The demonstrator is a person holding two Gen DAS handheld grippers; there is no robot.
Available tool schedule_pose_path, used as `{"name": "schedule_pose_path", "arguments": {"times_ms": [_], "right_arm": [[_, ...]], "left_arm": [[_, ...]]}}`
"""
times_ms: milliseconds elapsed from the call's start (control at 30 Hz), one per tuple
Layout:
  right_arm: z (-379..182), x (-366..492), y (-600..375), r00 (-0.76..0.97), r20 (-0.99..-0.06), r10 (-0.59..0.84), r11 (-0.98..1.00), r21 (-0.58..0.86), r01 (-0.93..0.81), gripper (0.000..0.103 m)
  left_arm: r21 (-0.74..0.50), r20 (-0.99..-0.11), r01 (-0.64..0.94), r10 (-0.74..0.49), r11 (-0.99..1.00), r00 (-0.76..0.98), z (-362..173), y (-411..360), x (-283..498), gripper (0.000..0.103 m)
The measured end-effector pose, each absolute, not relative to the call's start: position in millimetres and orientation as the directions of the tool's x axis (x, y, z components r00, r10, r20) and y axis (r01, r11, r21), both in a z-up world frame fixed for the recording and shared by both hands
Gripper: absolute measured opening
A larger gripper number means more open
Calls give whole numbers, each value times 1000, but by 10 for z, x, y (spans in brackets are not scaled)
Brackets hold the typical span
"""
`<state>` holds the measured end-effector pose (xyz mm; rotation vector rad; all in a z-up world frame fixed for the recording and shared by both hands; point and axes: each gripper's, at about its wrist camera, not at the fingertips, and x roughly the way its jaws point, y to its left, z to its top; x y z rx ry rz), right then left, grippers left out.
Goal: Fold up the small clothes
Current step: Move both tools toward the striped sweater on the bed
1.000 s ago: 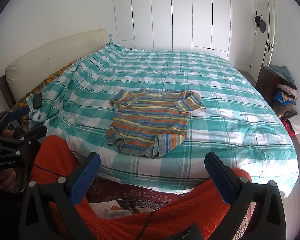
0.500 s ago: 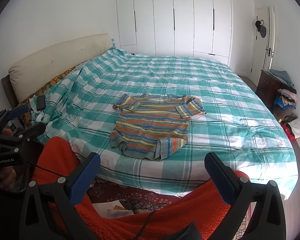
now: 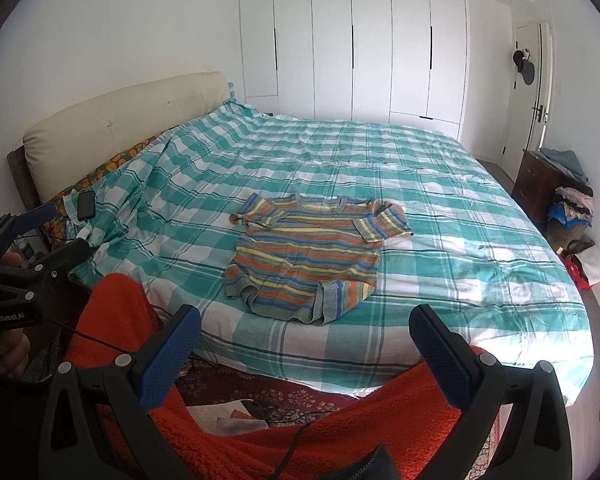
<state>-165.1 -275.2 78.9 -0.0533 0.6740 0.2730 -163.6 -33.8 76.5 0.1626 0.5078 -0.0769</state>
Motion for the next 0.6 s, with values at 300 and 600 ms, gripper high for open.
{"name": "schedule_pose_path", "arguments": {"times_ms": [300,600], "right_arm": [[797,-1679,-2732,752,-617,232,962,34,-269,103],[780,-1637,-2717,744,-626,235,961,38,-272,103]], "left_arm": [[134,-487,112,-33,985,873,777,-343,-1650,102],[134,-504,123,-39,983,863,791,-367,-1581,102]]}}
